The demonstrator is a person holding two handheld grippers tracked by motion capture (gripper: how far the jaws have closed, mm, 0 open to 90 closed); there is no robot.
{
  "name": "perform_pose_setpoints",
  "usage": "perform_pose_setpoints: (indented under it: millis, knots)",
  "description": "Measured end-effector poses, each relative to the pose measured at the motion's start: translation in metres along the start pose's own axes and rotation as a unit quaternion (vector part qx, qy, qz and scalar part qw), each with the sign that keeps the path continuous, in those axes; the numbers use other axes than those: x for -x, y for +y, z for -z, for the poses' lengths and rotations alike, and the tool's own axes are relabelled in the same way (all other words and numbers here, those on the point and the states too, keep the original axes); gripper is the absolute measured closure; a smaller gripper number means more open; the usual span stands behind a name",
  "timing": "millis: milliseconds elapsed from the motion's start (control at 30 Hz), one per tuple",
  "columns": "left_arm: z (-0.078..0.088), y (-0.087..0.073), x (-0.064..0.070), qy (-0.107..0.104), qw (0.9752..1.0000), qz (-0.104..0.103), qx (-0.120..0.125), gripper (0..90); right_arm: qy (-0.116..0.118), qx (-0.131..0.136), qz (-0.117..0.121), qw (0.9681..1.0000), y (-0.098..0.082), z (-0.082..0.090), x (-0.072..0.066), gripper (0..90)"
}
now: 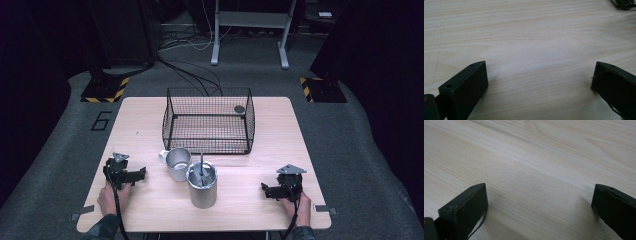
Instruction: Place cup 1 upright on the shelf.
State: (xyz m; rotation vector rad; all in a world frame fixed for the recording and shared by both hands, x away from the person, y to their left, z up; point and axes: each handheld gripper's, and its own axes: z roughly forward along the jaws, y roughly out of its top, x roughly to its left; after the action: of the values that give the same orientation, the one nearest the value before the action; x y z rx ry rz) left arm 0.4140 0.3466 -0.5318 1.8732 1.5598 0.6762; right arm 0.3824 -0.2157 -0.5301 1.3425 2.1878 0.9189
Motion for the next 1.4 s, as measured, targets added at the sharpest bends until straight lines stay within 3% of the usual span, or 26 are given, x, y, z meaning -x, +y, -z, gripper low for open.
perform_pose_setpoints:
  millis: [367, 900, 967, 1033, 1133, 1233, 1400]
  knots:
    - [-0.003, 0.004, 0.001, -0.018, 0.9997, -0.017, -0.002, 0.4, -0.001, 0.0, 0.001, 1.0, 0.0, 0.0, 0.0, 0.0]
    - [-0.004, 0.004, 0.002, -0.023, 0.9997, -0.011, -0.001, 0.3, 0.01, -0.005, 0.011, 0.9999, 0.002, 0.0, 0.003, 0.0]
    - [-0.005, 0.005, 0.001, -0.023, 0.9995, -0.021, -0.001, 0.3, 0.003, -0.012, -0.004, 0.9999, 0.003, 0.0, 0.0, 0.0]
    - [-0.005, 0.005, 0.001, -0.025, 0.9995, -0.021, -0.002, 0.3, 0.002, -0.01, -0.001, 0.9999, 0.003, 0.0, 0.001, 0.0]
    - [-0.005, 0.004, 0.003, -0.041, 0.9985, -0.036, 0.004, 0.3, 0.032, 0.006, -0.015, 0.9993, 0.003, 0.005, 0.003, 0.0]
    - [-0.004, 0.004, 0.003, -0.05, 0.9978, -0.045, 0.003, 0.3, 0.043, 0.01, -0.026, 0.9987, 0.004, 0.009, 0.001, 0.0]
    - [-0.004, 0.003, 0.003, -0.052, 0.9976, -0.046, 0.003, 0.3, 0.051, 0.012, -0.001, 0.9986, 0.013, 0.021, -0.01, 0.1]
